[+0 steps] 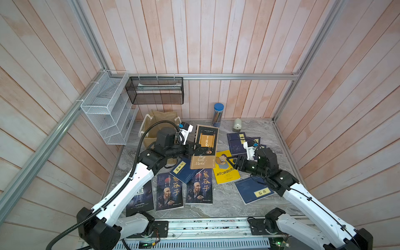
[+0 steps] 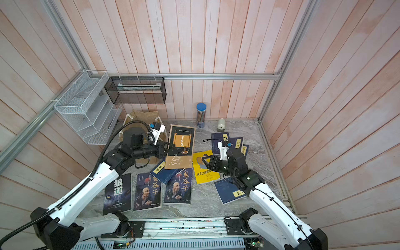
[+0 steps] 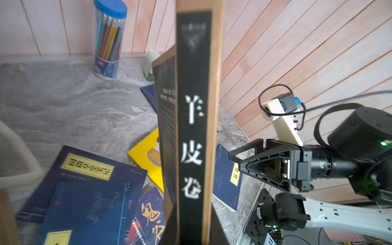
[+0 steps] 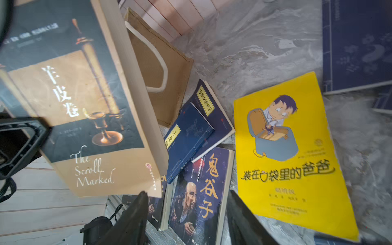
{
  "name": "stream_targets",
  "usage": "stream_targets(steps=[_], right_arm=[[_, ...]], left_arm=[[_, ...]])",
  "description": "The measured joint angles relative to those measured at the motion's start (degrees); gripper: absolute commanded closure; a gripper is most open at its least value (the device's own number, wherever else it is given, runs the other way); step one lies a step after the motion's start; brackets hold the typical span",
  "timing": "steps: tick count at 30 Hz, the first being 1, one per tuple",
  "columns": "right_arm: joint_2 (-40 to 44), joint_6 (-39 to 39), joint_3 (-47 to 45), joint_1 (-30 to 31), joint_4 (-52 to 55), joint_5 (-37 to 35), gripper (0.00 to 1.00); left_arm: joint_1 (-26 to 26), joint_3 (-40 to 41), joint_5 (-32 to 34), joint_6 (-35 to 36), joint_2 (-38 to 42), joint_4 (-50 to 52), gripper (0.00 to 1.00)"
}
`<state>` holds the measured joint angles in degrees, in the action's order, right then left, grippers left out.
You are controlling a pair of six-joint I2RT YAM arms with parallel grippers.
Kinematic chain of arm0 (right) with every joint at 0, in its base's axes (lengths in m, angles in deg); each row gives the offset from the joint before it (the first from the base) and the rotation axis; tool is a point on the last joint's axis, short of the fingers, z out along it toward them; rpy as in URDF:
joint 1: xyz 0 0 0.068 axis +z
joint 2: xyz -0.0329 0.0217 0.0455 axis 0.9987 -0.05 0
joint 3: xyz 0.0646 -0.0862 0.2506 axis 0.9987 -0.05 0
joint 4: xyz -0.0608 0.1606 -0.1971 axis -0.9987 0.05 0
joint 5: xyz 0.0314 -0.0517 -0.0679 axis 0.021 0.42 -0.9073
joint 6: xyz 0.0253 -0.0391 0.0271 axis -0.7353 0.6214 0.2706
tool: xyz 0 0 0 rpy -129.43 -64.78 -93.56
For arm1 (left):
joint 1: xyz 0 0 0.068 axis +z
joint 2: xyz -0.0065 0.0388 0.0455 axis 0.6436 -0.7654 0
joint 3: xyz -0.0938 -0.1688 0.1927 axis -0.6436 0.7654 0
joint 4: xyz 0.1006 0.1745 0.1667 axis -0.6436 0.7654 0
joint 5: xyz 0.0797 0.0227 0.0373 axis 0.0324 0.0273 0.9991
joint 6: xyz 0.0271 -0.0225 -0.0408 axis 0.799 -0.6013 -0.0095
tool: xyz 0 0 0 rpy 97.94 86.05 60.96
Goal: Put the books into the canvas bag
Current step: Pick up the book from the center of the board.
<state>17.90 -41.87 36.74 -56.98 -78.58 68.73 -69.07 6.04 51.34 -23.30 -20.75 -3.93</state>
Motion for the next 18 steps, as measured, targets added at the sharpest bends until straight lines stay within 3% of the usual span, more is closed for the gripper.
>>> stream_targets(steps=[8,18], right_arm=[[-4.7,4.6,4.0,0.9,-12.2,10.3,0.38],[-4.6,5.0,4.0,0.9,-25.7,19.6,0.27]], left_arm=[[5.1,-1.6,-4.3,3.2,5.7,3.6,1.0],[9.7,-1.1,-21.1,2.0,7.6,2.6,1.0]])
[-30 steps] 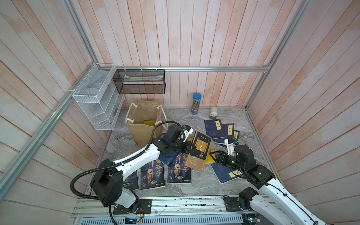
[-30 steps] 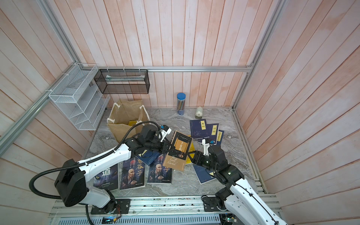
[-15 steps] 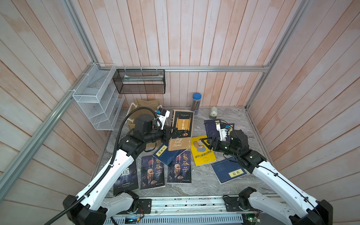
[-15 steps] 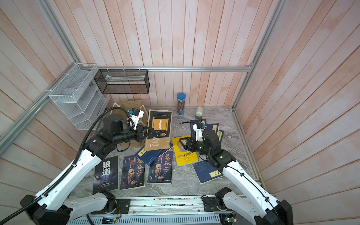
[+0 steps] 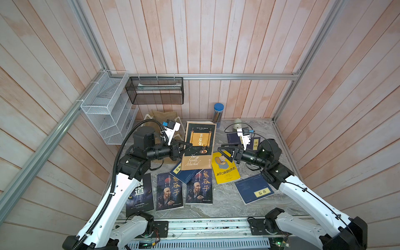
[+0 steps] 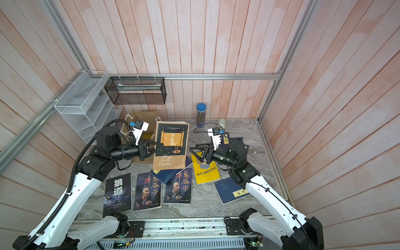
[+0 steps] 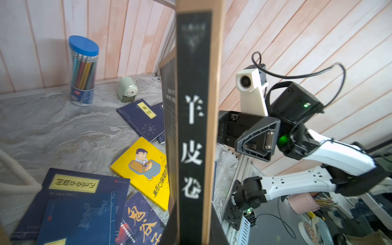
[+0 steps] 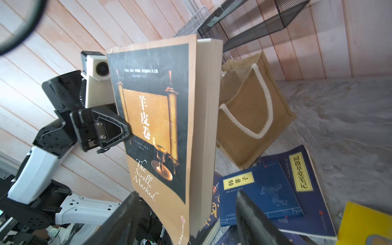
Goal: Put the books into the canvas bag
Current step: Pick up the book from the center of the board.
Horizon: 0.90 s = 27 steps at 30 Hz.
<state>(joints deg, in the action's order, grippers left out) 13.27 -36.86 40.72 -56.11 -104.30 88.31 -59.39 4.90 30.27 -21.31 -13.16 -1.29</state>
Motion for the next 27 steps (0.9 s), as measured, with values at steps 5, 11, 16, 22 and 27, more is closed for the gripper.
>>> stream_targets(steps=[5,11,16,22,27], right_arm=[[-1.8,-0.6,0.0,0.0,-3.6,4.1,0.23],[-4.9,-1.7,0.8,0.0,-5.3,8.0,0.23],[-7.0,-3.0,2.7,0.0,-7.4,11.2,0.33],[-7.6,-5.3,2.9,0.0,-12.9,13.9,0.71],[-7.4,-6.7,2.4,0.0,-15.5,14.0,0.98]], left_arm=[[1.4,2.8,-7.5,-4.1,0.7,-5.7,1.0],[2.0,6.4,-12.7,-11.5,0.2,-14.2,1.0],[2.0,8.2,-14.6,-16.6,-0.1,-21.6,1.0],[2.0,9.3,-15.0,-19.3,-0.8,-27.1,1.0],[2.3,9.4,-14.8,-19.1,-2.6,-27.4,1.0]])
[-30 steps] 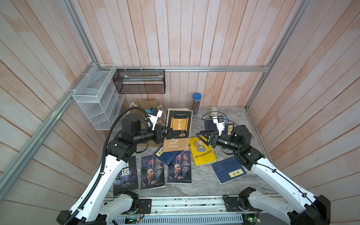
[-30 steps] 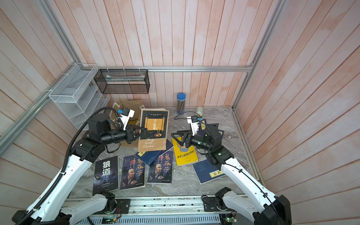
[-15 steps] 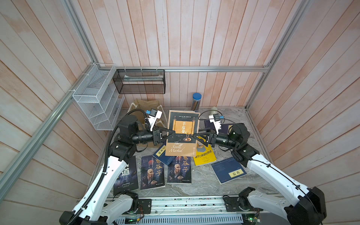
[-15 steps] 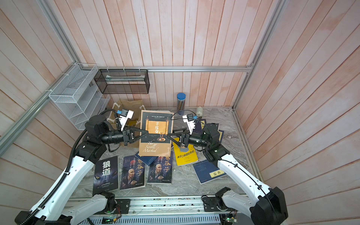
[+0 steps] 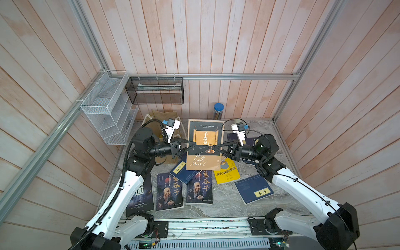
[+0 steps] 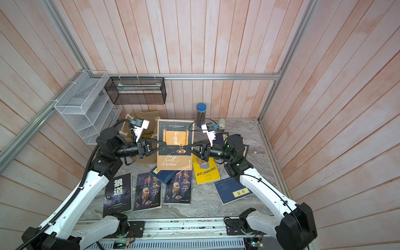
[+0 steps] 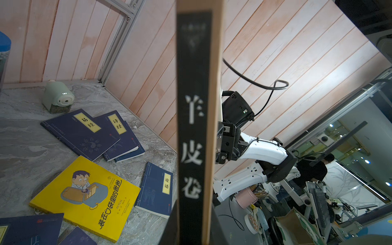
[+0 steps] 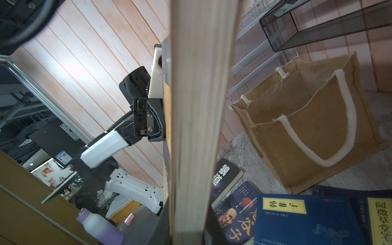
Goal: Put the books into the canvas bag
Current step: Pick up the book from the center of the board.
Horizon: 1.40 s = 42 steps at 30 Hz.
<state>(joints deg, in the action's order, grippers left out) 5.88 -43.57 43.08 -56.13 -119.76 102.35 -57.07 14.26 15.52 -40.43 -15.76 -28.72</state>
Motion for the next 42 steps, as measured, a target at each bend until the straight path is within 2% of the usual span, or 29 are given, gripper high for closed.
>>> stream_targets(steps=[3,6,9,12,18,20,21,23,24,26,27,30,33,38,42], right_arm=[[0.4,-2.2,-1.7,0.0,-2.3,-0.9,1.0],[0.7,-4.2,-3.2,0.1,-5.2,-2.4,1.0],[0.8,-5.8,-3.9,0.6,-6.6,-4.8,1.0],[0.8,-7.0,-3.9,0.6,-7.1,-7.6,1.0],[-0.7,-8.5,-3.7,0.8,-8.8,-9.9,1.0],[-1.8,-8.8,-3.7,1.1,-8.9,-10.0,1.0],[-2.4,-9.0,-3.7,1.4,-9.0,-9.9,1.0],[-3.5,-9.5,-3.5,1.7,-9.2,-9.9,1.0],[-4.1,-9.7,-3.2,1.9,-9.3,-9.9,1.0],[-5.1,-10.0,-2.5,2.0,-9.2,-9.7,1.0],[-5.6,-10.0,-2.0,1.9,-9.2,-9.6,0.99],[-7.4,-10.0,0.3,2.0,-8.1,-9.5,0.77],[-9.8,-9.0,4.3,2.4,-5.6,-10.4,0.59],[-14.6,-5.8,13.9,3.1,3.0,-15.6,0.52],[-20.0,-3.2,21.9,4.5,10.0,-19.6,0.51]], left_arm=[[0.0,0.0,0.2,-0.1,-0.6,-0.3,0.92],[-0.2,1.2,0.9,-1.5,-0.5,-2.9,0.66],[0.0,3.6,4.4,-4.8,0.0,-7.8,0.51],[0.0,8.2,8.2,-8.6,2.4,-13.4,0.45],[0.0,12.7,12.7,-12.7,4.2,-18.7,0.43],[0.0,13.2,12.8,-13.8,3.8,-19.8,0.43],[0.0,13.2,12.6,-14.2,3.5,-20.2,0.49],[0.1,13.2,12.2,-14.7,2.8,-20.8,0.74],[0.2,13.2,11.8,-15.2,2.3,-21.0,0.84],[0.4,13.1,11.0,-15.4,1.6,-21.3,0.98],[0.7,12.8,10.7,-15.5,1.4,-21.0,1.0],[1.9,10.5,9.9,-14.3,1.3,-18.0,1.0],[4.2,5.5,8.9,-10.1,1.3,-10.5,1.0],[11.2,-8.4,12.1,1.9,-0.4,8.8,1.0],[16.8,-18.1,17.5,9.4,-4.2,17.9,1.0]])
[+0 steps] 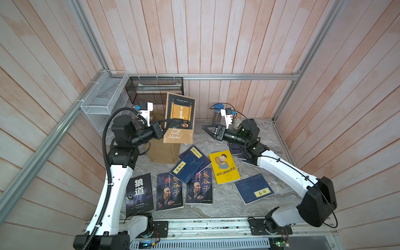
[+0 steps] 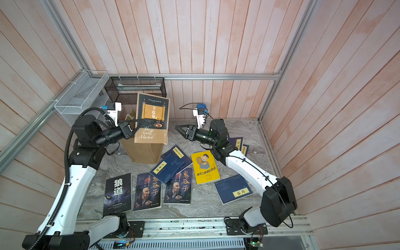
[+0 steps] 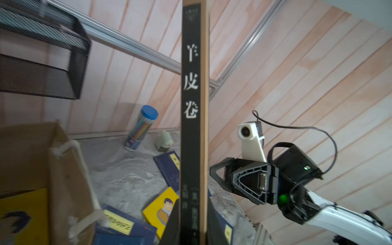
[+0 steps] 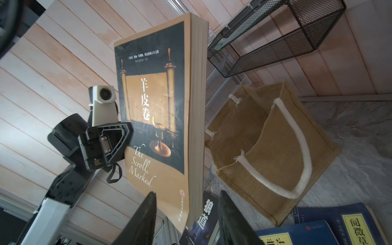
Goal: Put the books into the canvas bag
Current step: Pick up the book from the center of the board, then place the book in the canvas bag.
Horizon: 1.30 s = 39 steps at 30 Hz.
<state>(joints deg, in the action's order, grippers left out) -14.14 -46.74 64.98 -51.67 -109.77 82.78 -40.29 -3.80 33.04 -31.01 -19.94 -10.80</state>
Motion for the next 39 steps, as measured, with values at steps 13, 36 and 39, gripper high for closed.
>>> stream_targets(steps=[13,36,39], right_arm=[[-27.7,4.2,34.0,4.2,23.4,-12.7,0.49],[-50.1,5.2,62.5,7.3,40.9,-13.7,0.8],[-50.1,5.3,62.5,7.3,40.5,-13.7,0.95]], left_arm=[[1.3,-17.0,18.3,17.0,-14.0,13.7,1.0],[1.4,-13.3,27.1,27.4,-22.3,22.4,1.0],[1.4,-13.3,27.1,27.8,-22.3,22.9,1.0]])
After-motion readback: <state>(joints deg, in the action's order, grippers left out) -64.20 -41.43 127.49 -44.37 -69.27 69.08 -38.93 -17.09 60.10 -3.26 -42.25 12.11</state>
